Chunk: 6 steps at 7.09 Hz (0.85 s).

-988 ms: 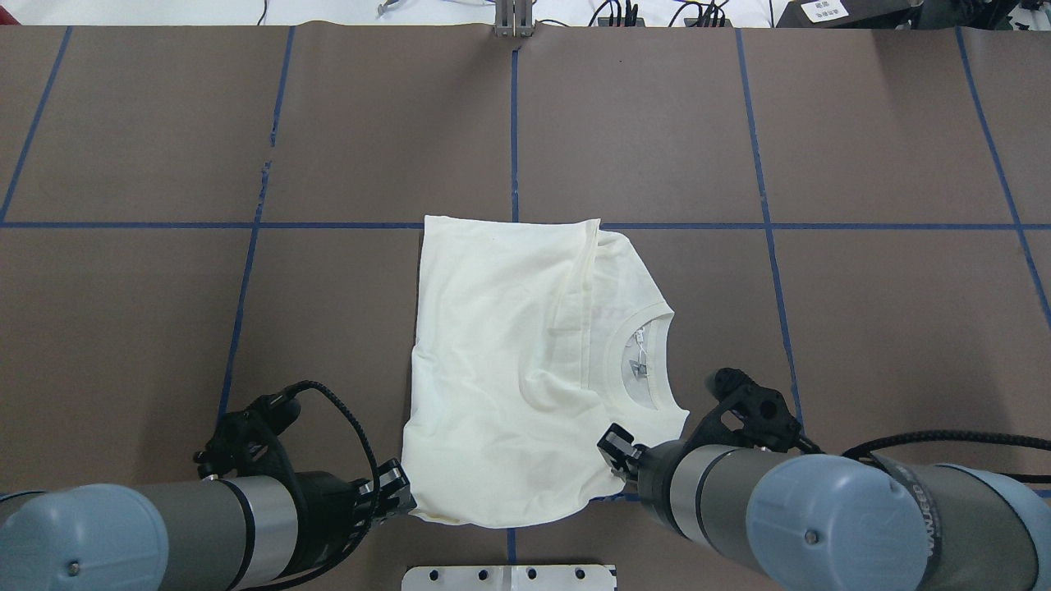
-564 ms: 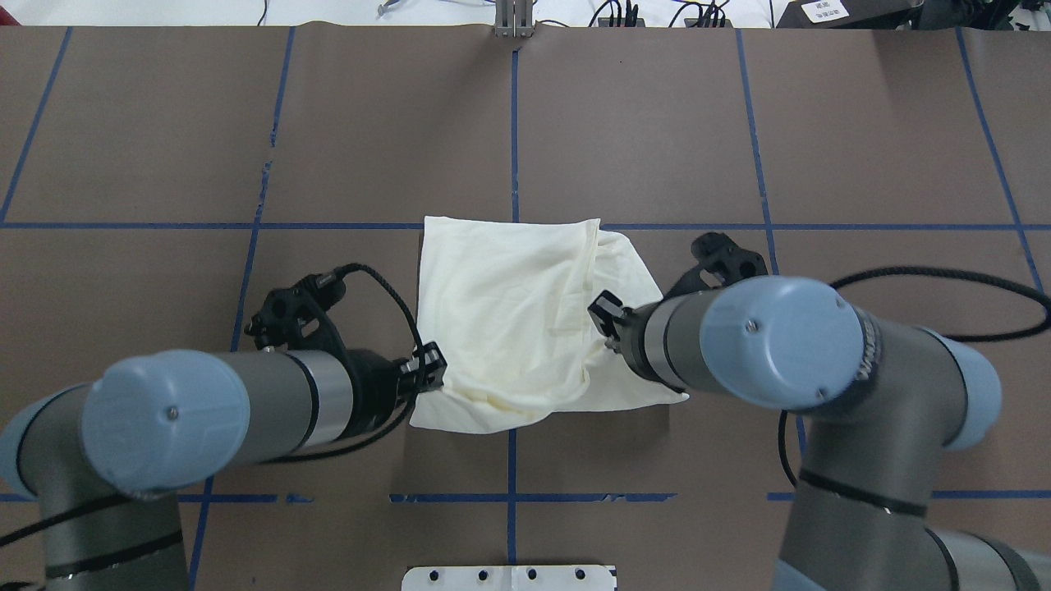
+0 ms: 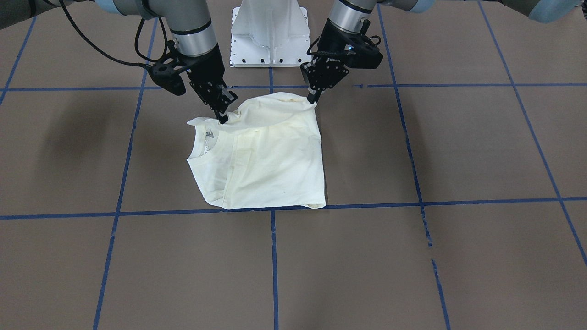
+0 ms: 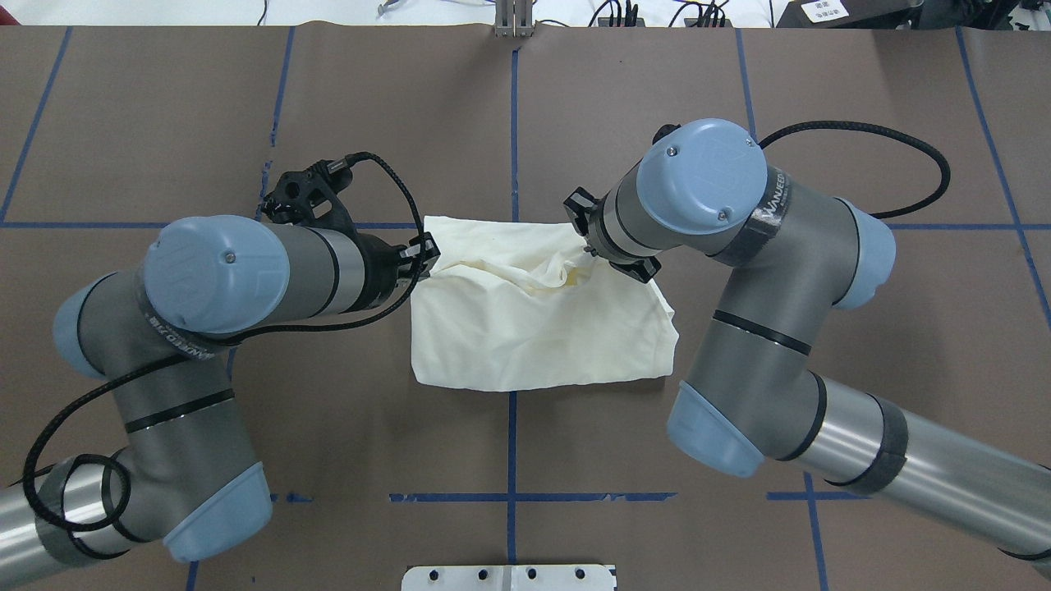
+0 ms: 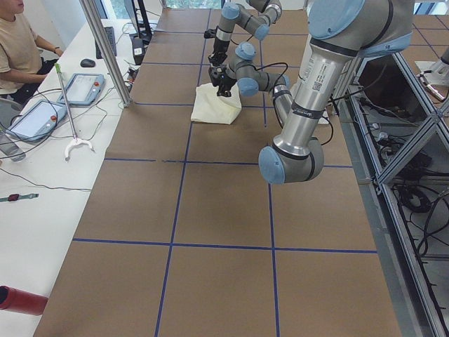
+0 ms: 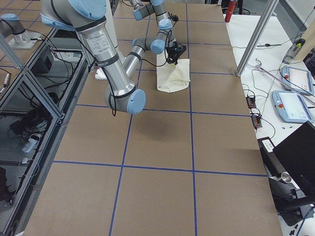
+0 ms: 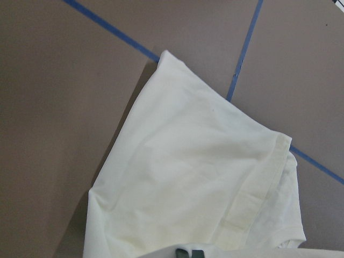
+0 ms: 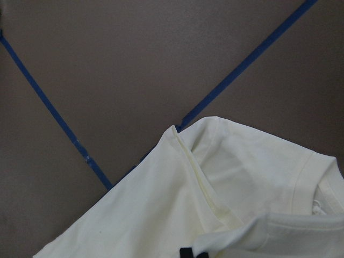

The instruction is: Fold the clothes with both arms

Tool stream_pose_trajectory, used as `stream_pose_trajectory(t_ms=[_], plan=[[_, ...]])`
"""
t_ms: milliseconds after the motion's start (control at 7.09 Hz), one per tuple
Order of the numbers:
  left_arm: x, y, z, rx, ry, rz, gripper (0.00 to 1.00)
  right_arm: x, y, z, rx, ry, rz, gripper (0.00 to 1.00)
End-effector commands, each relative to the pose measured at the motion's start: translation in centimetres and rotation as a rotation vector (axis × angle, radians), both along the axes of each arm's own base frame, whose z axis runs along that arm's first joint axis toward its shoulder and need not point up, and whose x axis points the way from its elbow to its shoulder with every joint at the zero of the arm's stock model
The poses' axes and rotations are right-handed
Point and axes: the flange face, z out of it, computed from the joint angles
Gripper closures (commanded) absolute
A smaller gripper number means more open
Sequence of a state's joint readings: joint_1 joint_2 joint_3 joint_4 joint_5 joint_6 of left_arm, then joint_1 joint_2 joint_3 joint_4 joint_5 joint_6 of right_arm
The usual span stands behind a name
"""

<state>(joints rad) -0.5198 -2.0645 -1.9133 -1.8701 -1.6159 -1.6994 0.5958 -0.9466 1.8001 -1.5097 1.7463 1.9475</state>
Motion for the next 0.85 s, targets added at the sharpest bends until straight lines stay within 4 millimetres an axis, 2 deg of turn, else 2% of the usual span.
stream_pose_trajectory(t_ms=[0,141,282,423,564,706], plan=[[1.8,-3.5,2.4,0.012,-0.006,-0.027,1.0,-2.4,-3.5,0.7,-0.012,0.013,0.015,1.0],[3.0,-5.0,3.1,0.022,-0.019,-0.032,1.0,-2.9,-4.4,0.8,-0.013,0.027,0.013,1.0],[3.4,-6.9,4.2,0.046,-0.031,-0.039,1.0,-3.1,-5.2,1.7,-0.004,0.051,0.002,1.0],[4.1,-8.1,5.7,0.055,-0.029,-0.045,1.0,-4.4,-6.1,2.4,-0.003,0.053,-0.003,1.0],[5.9,-9.7,6.4,0.064,-0.031,-0.05,1.0,-5.6,-7.0,4.3,0.002,0.047,-0.002,1.0],[7.6,-12.2,6.1,0.075,-0.024,-0.061,1.0,-6.0,-7.3,5.1,0.007,0.051,-0.007,1.0]])
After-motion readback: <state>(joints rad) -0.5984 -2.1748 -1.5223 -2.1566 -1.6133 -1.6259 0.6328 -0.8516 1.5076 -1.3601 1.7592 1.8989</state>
